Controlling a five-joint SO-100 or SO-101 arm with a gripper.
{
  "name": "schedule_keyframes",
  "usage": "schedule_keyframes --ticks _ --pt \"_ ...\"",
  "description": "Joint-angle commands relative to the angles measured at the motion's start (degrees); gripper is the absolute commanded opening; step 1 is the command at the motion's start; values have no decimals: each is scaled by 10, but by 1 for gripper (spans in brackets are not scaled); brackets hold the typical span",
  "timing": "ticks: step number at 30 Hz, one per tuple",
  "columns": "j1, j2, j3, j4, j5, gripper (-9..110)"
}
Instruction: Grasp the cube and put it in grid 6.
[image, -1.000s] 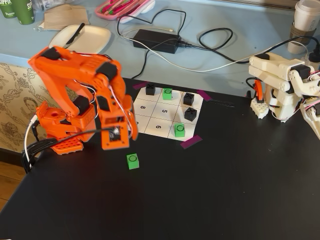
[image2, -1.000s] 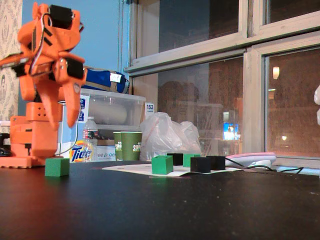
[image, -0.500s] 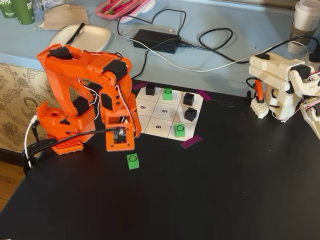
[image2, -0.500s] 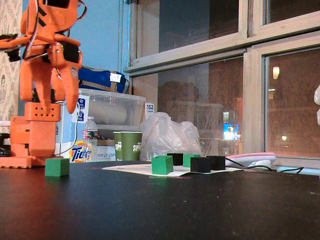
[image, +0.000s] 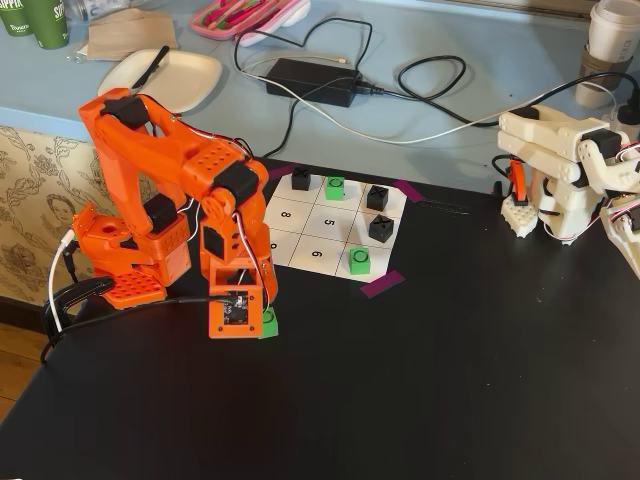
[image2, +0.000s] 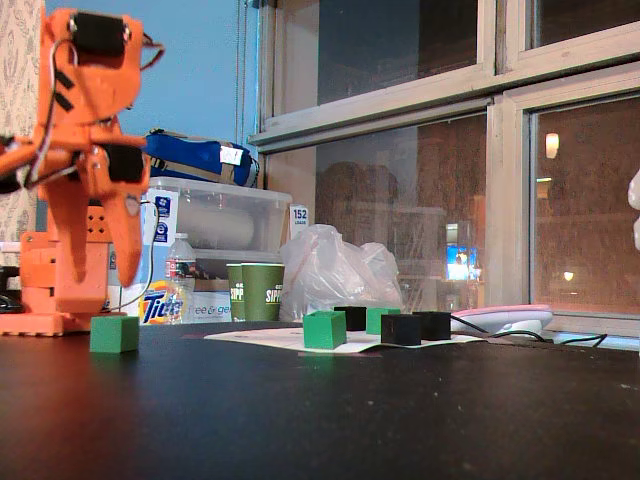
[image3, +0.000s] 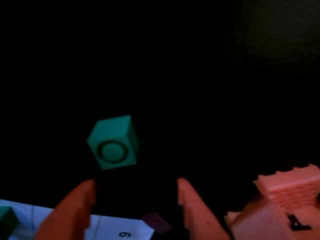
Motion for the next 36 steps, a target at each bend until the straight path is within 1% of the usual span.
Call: schedule_keyframes --ticks 1,9,27,30,31,33,36 --pt "-4 -1 -1 -25 -4 28" --pt "-24 -24 2 -59 7 29" --pt "-39 -33 71 -136 7 28" --pt "-42 -27 85 -148 11 24" --pt "-43 -23 93 -156 11 17" --pt "-41 -14 107 -176 19 0" --pt "-43 5 134 -199 22 0"
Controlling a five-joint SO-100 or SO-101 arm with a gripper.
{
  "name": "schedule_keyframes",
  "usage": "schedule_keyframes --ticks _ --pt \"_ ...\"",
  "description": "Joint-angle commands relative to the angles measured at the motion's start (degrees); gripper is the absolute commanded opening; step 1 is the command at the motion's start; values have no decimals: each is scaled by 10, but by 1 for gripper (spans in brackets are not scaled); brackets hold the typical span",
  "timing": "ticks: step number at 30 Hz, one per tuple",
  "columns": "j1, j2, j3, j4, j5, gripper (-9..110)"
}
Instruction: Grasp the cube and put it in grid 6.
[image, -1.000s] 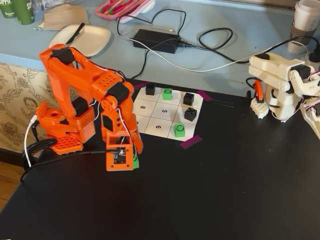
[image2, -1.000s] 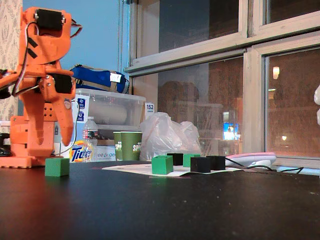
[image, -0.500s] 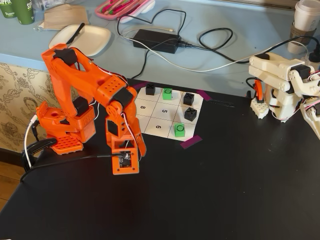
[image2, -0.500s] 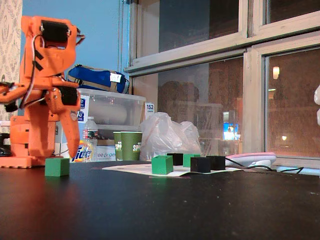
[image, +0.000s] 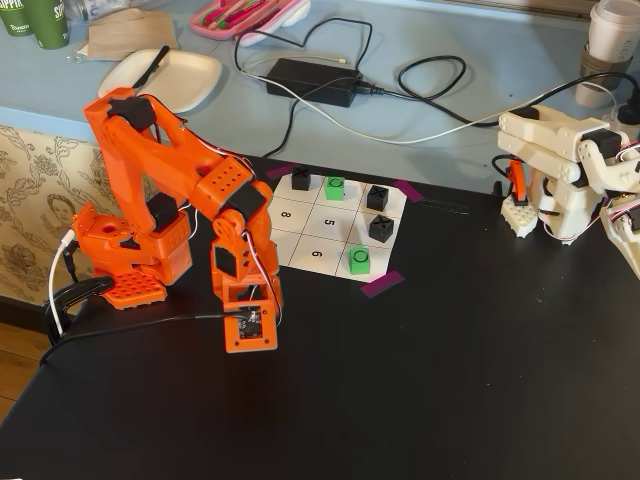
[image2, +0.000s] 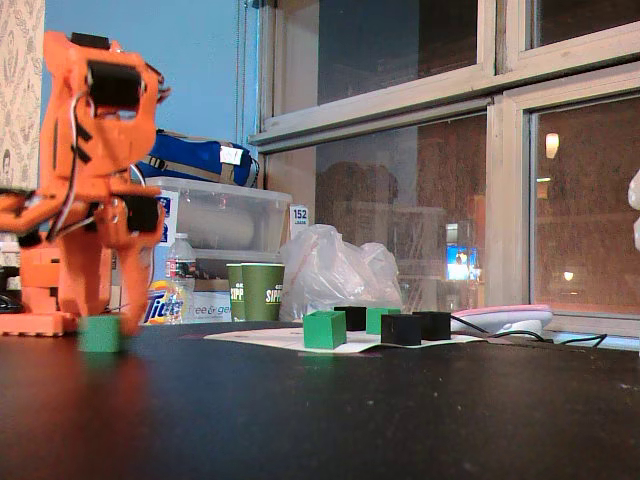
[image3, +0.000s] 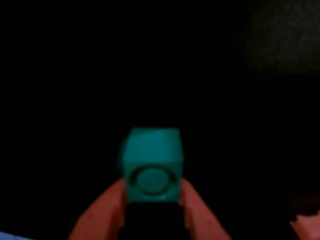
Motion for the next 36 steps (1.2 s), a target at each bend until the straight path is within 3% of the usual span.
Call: schedule_keyframes --ticks 1,10,18,27,36 --pt "-5 33 16 -25 7 0" --pt "-13 34 18 -33 25 0" --pt "-47 82 -101 86 58 0" --pt "-176 158 -301 272 130 0" --pt "-276 85 -346 255 163 0"
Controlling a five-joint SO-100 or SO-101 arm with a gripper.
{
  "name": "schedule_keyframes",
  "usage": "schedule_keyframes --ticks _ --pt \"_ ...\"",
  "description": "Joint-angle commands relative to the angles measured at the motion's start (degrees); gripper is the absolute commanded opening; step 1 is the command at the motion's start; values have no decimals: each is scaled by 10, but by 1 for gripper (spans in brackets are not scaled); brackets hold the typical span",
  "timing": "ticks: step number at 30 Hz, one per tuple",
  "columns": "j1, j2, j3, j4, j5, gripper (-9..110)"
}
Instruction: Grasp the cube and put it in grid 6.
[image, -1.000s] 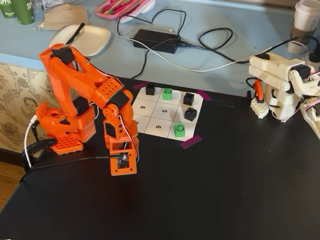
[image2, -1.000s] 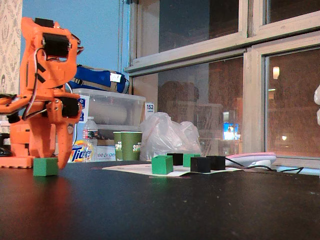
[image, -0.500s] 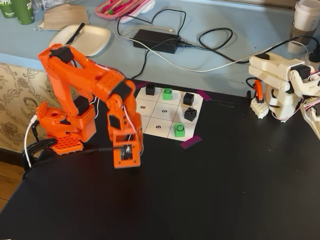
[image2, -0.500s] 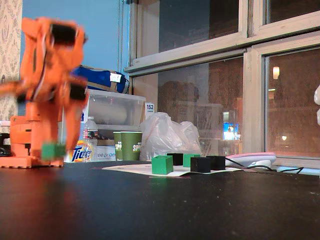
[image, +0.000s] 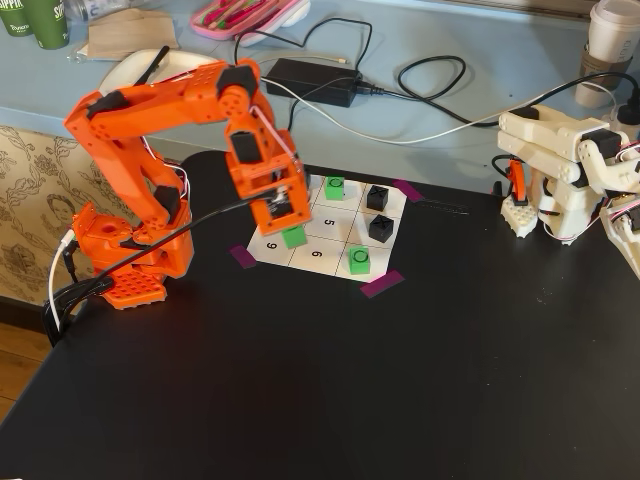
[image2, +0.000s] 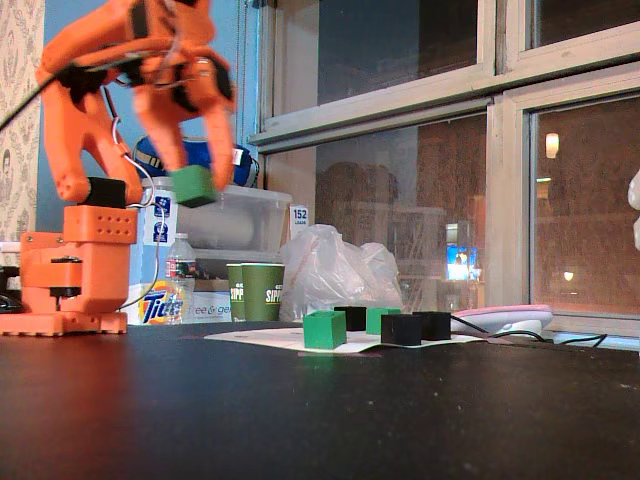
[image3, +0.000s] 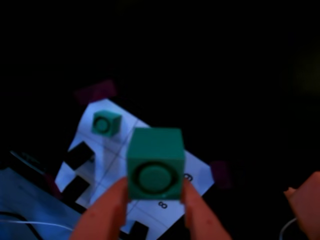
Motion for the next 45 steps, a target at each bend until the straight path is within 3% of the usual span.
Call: schedule_keyframes --ticks 1,15,30,33,45 --pt "-37 -33 -32 -24 15 0" --pt "-190 -211 7 -158 77 0" --pt "-199 -226 48 -192 89 0" --pt "-200 -224 51 -190 85 16" --pt "-194 -211 40 -180 87 20"
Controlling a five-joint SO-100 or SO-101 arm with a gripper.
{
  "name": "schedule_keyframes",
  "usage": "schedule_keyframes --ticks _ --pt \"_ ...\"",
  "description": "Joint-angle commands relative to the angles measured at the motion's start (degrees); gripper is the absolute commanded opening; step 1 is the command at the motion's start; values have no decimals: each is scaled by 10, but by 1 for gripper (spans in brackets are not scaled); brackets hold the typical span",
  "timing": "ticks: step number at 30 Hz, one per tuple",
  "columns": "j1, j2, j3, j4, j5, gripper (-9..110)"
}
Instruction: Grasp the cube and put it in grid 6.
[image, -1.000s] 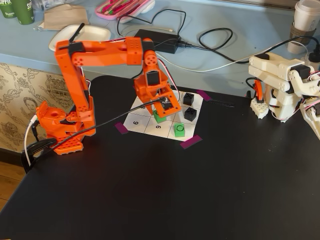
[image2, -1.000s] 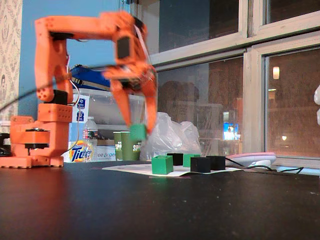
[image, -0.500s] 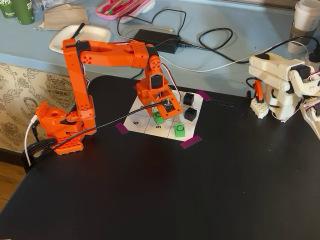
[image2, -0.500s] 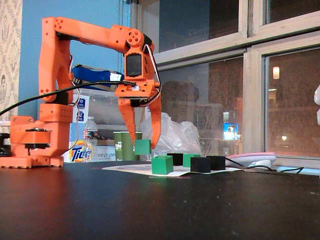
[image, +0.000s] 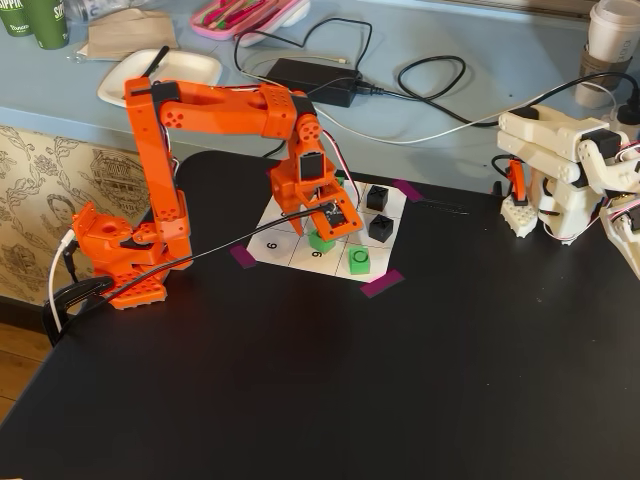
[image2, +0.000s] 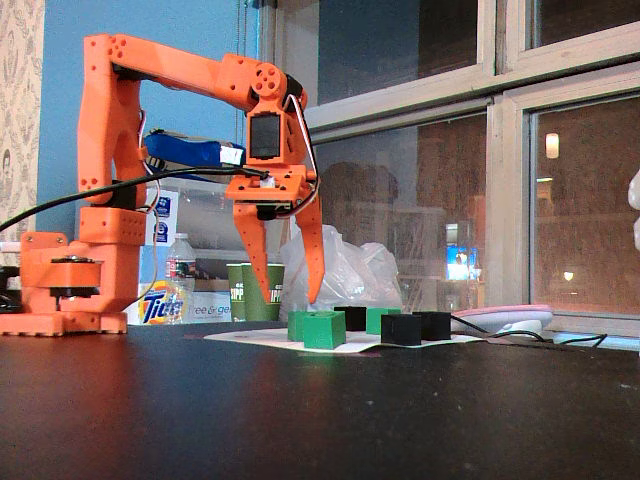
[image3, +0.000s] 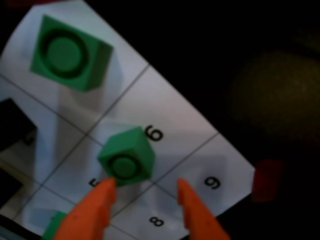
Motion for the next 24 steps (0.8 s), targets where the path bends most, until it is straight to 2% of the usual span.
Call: schedule_keyframes --ticks 1,5,8,9,13,18,21,24 --pt "9 28 -40 25 5 19" --pt "44 118 -83 82 15 17" --pt "130 243 -73 94 10 1" --pt "164 285 -51 88 1 0" --pt "301 489 197 -25 -39 0" --pt "403 731 580 -193 -56 0" --pt "425 856 715 -197 -50 0" --pt "431 905 751 -178 -41 0"
